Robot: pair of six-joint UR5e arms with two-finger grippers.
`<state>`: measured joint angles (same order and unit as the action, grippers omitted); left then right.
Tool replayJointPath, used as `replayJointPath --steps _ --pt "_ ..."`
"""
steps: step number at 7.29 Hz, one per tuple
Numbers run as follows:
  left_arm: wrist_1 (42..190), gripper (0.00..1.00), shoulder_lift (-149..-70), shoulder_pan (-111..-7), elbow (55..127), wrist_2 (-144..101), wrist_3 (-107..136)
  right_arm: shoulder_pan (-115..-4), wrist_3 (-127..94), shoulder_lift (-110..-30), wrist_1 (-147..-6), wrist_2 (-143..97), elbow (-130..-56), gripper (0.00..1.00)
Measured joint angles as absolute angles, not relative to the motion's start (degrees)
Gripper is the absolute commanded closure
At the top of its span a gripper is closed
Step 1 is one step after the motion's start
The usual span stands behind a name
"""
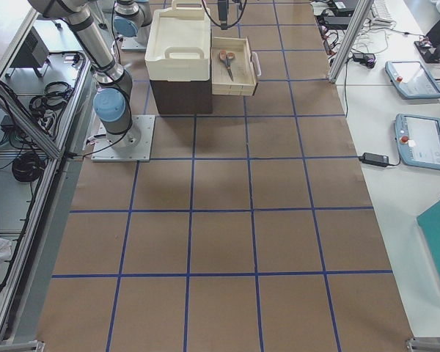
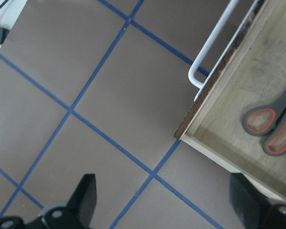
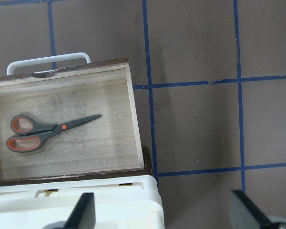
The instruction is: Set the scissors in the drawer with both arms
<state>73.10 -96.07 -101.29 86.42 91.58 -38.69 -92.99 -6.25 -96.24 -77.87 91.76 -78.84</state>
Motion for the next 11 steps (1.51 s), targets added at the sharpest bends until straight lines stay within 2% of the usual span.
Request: replayJointPath --steps 5,7,11 --pt "84.9 0.00 -89.8 -96.4 87.3 89.8 0.6 -93.0 -6.2 -96.2 -77.9 91.8 -78.8 0.00" --pt "88.1 0.00 -89.2 -92.6 87.5 86.1 3.8 -93.0 -6.2 -96.2 -77.9 91.8 -78.8 0.00" --pt "88.8 0.00 -88.6 -91.4 87.9 87.1 5.0 -93.0 -6.2 -96.2 -77.9 91.8 -78.8 0.00"
